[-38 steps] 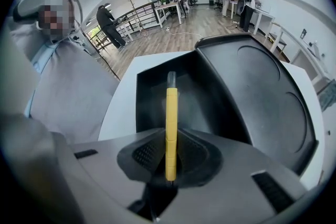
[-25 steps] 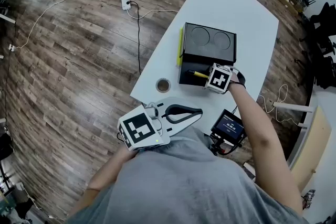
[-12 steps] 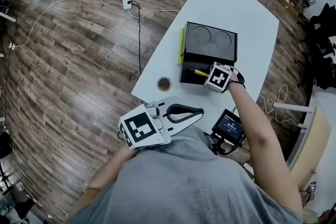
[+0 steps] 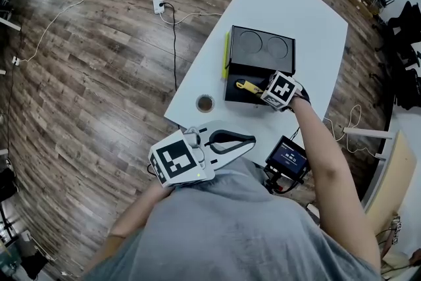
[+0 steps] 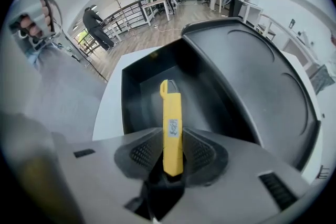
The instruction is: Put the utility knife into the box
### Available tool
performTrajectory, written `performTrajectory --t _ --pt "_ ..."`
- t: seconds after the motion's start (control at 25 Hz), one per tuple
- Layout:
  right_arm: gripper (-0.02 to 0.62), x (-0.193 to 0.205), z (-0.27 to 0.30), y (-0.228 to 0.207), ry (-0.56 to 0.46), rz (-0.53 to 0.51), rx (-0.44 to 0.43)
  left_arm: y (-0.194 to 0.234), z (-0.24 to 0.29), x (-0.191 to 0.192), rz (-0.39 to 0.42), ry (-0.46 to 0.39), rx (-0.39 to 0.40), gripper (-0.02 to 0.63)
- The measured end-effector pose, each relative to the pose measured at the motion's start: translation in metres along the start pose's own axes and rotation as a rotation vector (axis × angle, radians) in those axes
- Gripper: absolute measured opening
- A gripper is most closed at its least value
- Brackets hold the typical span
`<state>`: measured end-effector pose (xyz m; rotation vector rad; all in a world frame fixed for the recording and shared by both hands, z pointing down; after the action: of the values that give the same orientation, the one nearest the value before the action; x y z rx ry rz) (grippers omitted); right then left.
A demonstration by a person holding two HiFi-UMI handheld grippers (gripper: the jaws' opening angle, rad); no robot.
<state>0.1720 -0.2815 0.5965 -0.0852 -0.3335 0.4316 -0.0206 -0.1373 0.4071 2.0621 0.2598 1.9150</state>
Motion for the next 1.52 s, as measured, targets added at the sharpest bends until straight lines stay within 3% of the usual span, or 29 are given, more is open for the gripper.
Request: performTrajectory --t 0.36,1.04,1.52 --pt "0.097 -0.006 -0.011 -0.003 -0.058 0.010 0.039 -0.001 0.004 -0.002 0.001 0.009 0.018 0.018" --pt "0.096 -0.012 -0.043 -0.003 -0.264 0.077 0.079 -0.002 0.002 -0.001 0.018 0.007 0.033 0.018" --pt "0.095 0.003 -0.060 0.010 -0.317 0.096 0.091 -0.007 0.001 -0.003 0.031 0.011 0.050 0.018"
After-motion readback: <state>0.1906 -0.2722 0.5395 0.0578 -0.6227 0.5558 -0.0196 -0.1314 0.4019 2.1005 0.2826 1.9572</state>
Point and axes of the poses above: the fingertips, and each gripper's own axes: z forward along the fingers, y to its left, x out of its underside, the point moved 9 cm from there along -z, backward along the fingers, and after that the axes turned 6 degrees about -y, right-handed, at the moved point
